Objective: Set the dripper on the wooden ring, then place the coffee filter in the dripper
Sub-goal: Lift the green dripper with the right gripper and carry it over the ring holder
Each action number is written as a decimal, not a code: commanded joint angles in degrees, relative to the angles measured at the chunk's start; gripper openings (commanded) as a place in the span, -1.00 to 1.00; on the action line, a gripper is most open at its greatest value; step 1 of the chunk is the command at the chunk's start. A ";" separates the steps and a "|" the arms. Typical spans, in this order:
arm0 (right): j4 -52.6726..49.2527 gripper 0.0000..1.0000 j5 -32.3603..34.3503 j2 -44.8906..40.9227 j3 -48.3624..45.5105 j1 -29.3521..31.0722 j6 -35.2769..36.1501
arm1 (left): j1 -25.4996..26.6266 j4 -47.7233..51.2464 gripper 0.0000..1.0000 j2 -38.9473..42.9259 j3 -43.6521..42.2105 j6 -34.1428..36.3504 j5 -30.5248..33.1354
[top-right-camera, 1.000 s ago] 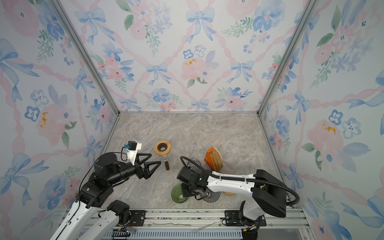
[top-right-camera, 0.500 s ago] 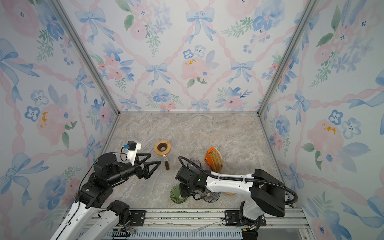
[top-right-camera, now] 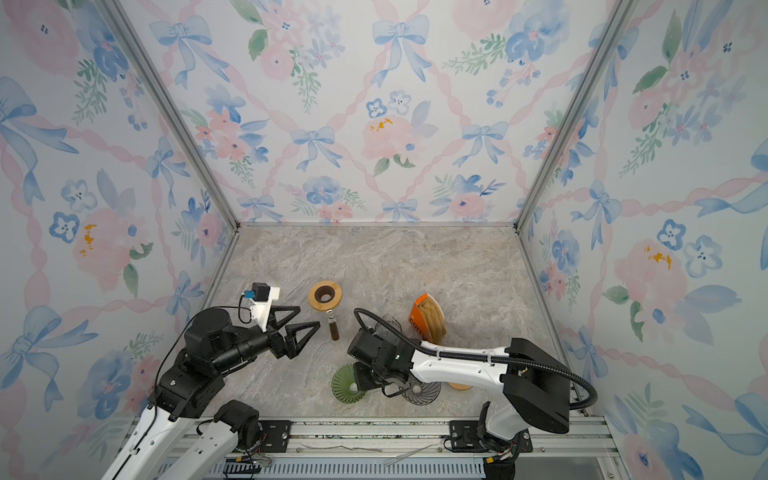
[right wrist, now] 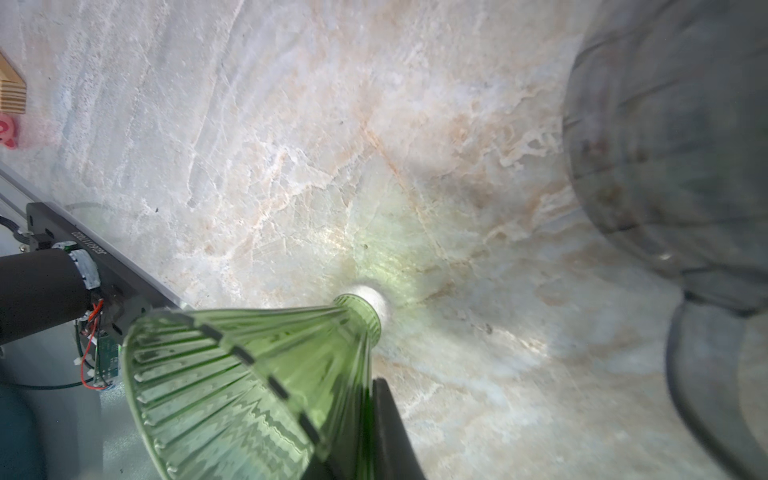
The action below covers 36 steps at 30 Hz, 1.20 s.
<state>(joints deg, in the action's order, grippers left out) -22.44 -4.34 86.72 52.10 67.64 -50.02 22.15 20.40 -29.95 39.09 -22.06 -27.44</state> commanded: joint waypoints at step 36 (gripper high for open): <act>-21.44 -0.73 -6.56 19.99 54.02 -19.25 13.86 | -0.09 -0.20 0.96 4.84 -0.80 1.08 8.05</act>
<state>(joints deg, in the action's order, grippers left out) -40.84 -10.15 104.64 101.67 49.54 -37.21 22.15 20.29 -25.32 38.81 -22.04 -19.92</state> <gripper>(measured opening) 0.134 0.982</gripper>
